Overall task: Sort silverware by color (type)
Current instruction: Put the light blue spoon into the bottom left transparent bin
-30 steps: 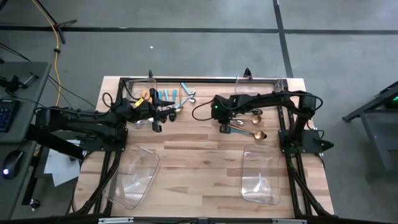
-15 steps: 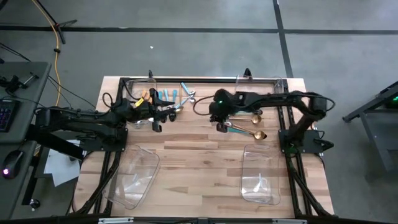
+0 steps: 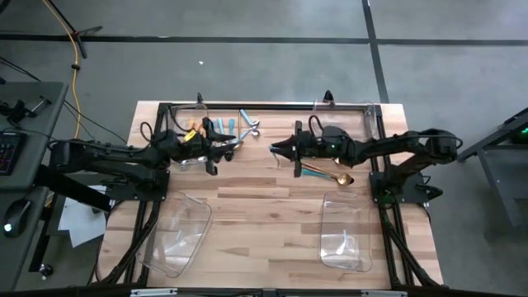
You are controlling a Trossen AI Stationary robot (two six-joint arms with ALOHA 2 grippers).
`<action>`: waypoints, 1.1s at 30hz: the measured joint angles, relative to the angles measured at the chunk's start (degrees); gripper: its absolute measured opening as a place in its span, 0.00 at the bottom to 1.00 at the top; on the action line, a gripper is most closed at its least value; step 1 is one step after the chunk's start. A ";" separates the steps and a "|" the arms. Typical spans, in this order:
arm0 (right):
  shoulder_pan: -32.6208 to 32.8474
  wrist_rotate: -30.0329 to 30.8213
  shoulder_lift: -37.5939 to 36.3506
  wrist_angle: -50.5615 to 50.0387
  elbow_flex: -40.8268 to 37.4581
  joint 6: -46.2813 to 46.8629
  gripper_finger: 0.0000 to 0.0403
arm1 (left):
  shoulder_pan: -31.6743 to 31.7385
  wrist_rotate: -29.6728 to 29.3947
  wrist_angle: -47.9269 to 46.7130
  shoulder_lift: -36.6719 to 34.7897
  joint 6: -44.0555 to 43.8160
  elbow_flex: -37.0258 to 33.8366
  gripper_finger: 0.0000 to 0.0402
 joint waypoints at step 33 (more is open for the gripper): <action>7.00 7.10 0.59 6.25 1.24 -10.42 0.07 | -2.58 10.90 -0.30 26.22 -5.94 14.97 0.50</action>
